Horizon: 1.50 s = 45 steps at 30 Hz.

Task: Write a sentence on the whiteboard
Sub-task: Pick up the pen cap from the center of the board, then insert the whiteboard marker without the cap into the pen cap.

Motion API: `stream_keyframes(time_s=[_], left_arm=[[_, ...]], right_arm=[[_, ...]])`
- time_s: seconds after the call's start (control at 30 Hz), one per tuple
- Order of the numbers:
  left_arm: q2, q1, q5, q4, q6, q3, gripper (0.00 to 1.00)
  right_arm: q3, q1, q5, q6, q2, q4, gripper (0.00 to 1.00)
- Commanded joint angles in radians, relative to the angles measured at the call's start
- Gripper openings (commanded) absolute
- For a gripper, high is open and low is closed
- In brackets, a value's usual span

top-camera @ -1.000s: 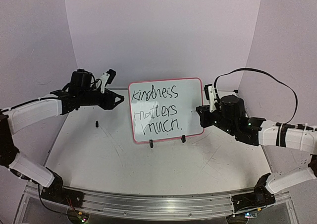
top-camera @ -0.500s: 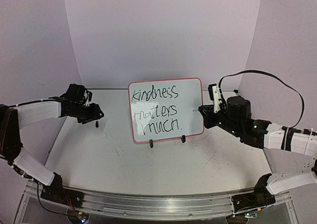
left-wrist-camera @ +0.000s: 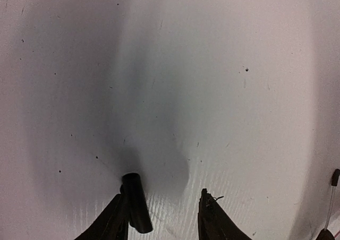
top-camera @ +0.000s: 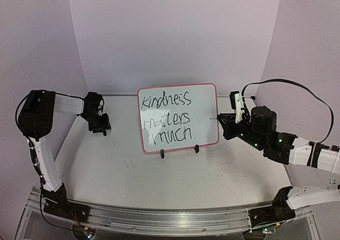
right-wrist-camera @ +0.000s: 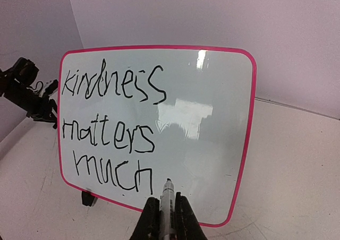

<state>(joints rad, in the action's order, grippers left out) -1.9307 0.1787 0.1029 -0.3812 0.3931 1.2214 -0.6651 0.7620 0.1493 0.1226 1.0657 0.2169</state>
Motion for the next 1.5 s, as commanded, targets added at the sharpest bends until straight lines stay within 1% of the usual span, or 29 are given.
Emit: stream_keyframes(time_s=[0.0, 0.17, 0.2, 0.37, 0.47, 0.6, 0.67, 0.73, 0.77, 0.87, 0.97, 1.0, 1.03, 1.1, 1.13, 1.2, 1.27, 1.33, 1.47], left_arm=[[-0.050, 0.002, -0.087, -0.043, -0.039, 0.054, 0.44], [-0.039, 0.002, -0.127, -0.041, -0.040, 0.034, 0.44], [-0.043, 0.002, -0.126, -0.041, -0.044, 0.031, 0.42], [-0.044, 0.011, -0.111, -0.042, -0.063, -0.001, 0.27], [-0.008, 0.016, -0.116, -0.042, -0.064, -0.039, 0.22], [0.029, 0.025, -0.128, -0.043, -0.092, -0.068, 0.08], [0.080, 0.038, -0.127, -0.041, -0.106, -0.083, 0.01], [0.173, 0.071, -0.126, -0.036, -0.135, -0.111, 0.00], [0.231, 0.100, -0.125, -0.034, -0.160, -0.129, 0.00], [0.422, 0.238, -0.143, -0.026, -0.207, -0.200, 0.00], [0.632, 0.381, -0.155, -0.008, -0.190, -0.283, 0.00], [0.693, 0.414, -0.171, 0.004, -0.175, -0.313, 0.00], [0.780, 0.455, -0.173, 0.021, -0.162, -0.343, 0.00], [0.890, 0.530, -0.158, 0.079, -0.163, -0.403, 0.00], [0.940, 0.577, -0.151, 0.121, -0.179, -0.436, 0.00], [0.992, 0.687, -0.188, 0.234, -0.251, -0.500, 0.00], [0.969, 0.773, -0.220, 0.337, -0.372, -0.528, 0.00], [0.911, 0.807, -0.232, 0.410, -0.491, -0.520, 0.00], [0.838, 0.811, -0.197, 0.544, -0.654, -0.533, 0.00]], right_arm=[[-0.002, -0.003, 0.016, 0.002, -0.014, 0.033, 0.00], [-0.003, -0.003, 0.016, 0.004, -0.011, 0.034, 0.00], [-0.004, -0.002, 0.014, 0.006, -0.009, 0.033, 0.00], [-0.010, -0.002, 0.004, 0.017, -0.005, 0.033, 0.00], [-0.013, -0.001, 0.004, 0.018, -0.006, 0.033, 0.00], [-0.046, -0.003, -0.015, 0.002, 0.030, 0.027, 0.00], [-0.088, -0.002, -0.041, -0.003, 0.064, -0.002, 0.00], [-0.128, -0.003, -0.096, 0.002, 0.070, -0.014, 0.00], [-0.143, -0.005, -0.152, 0.003, 0.070, -0.015, 0.00], [-0.219, -0.029, -0.365, 0.025, 0.099, -0.047, 0.00], [-0.290, -0.041, -0.576, 0.029, 0.151, -0.076, 0.00], [-0.316, -0.042, -0.646, 0.030, 0.173, -0.085, 0.00], [-0.339, -0.043, -0.704, 0.033, 0.192, -0.090, 0.00], [-0.399, -0.038, -0.775, 0.033, 0.244, -0.107, 0.00], [-0.430, -0.032, -0.792, 0.029, 0.278, -0.125, 0.00], [-0.481, 0.010, -0.768, -0.001, 0.318, -0.162, 0.00], [-0.529, 0.060, -0.700, -0.031, 0.364, -0.189, 0.00], [-0.586, 0.093, -0.658, -0.035, 0.409, -0.216, 0.00], [-0.632, 0.136, -0.603, -0.028, 0.461, -0.257, 0.00]])
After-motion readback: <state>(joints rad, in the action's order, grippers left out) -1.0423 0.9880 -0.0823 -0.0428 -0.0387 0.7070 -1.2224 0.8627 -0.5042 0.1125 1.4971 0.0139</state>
